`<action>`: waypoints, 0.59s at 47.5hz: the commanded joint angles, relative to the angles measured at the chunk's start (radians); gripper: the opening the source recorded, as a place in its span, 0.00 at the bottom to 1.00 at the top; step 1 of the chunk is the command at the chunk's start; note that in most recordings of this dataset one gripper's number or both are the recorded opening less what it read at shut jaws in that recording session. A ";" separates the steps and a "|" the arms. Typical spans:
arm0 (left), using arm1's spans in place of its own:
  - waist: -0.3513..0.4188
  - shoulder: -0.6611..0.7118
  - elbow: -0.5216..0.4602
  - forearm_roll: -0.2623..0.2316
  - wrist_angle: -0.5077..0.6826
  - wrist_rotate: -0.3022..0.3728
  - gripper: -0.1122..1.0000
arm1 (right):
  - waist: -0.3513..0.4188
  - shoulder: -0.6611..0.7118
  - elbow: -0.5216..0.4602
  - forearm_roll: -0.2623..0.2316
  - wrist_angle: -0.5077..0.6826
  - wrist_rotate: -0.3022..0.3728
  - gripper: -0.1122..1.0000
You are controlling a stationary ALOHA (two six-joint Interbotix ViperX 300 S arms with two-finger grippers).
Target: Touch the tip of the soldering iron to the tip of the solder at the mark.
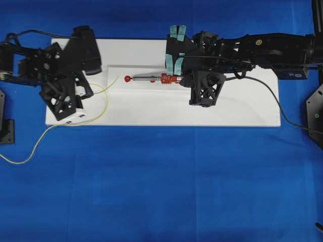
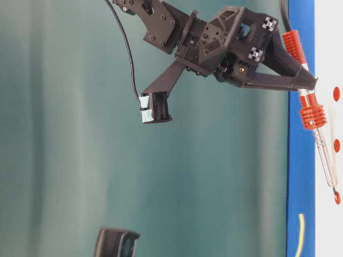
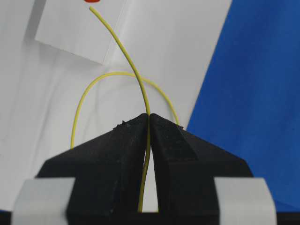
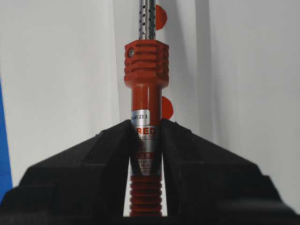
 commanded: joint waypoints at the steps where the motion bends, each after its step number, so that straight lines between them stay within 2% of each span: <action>1: -0.003 -0.037 0.002 -0.003 0.000 -0.008 0.13 | 0.000 -0.012 -0.021 -0.003 -0.008 0.000 0.16; 14: -0.003 -0.057 0.025 -0.002 0.002 -0.043 0.13 | 0.000 -0.049 -0.009 -0.015 -0.023 0.000 0.16; 28: -0.006 -0.061 0.028 -0.002 0.008 -0.048 0.13 | 0.000 -0.221 0.083 -0.026 0.006 0.009 0.16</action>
